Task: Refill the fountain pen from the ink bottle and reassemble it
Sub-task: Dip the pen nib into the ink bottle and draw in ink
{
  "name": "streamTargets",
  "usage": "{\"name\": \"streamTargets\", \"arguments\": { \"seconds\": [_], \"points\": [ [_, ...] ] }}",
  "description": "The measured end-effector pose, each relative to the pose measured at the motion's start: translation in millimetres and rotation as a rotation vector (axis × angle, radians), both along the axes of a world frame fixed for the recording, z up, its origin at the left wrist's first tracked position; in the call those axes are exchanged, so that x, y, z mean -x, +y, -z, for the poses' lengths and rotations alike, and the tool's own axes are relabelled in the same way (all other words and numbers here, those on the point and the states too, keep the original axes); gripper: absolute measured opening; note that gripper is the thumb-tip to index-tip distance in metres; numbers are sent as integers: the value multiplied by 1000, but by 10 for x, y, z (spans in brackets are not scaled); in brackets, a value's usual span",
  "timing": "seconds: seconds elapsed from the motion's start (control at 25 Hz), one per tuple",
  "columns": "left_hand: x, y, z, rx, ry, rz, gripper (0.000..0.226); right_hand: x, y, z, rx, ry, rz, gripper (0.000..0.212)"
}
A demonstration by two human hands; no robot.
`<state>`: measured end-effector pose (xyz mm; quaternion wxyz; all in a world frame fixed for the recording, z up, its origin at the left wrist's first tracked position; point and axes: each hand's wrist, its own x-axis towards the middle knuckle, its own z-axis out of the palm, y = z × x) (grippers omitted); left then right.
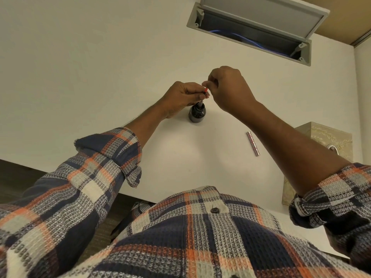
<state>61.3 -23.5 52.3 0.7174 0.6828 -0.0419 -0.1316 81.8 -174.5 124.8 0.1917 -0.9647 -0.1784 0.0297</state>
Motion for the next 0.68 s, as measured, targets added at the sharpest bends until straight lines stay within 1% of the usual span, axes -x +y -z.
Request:
{"name": "streamTargets", "arguments": {
  "seconds": [0.28,0.36,0.68],
  "points": [
    [-14,27,14,-4,-1,10,24,37,1,-51,-51,13,-12,20],
    [-13,14,8,-6,-8,9,22,42,-3,-56,-60,27,-3,20],
    [-6,24,19,-12,-17,13,21,10,3,16,-38,13,2,17]
  ]
}}
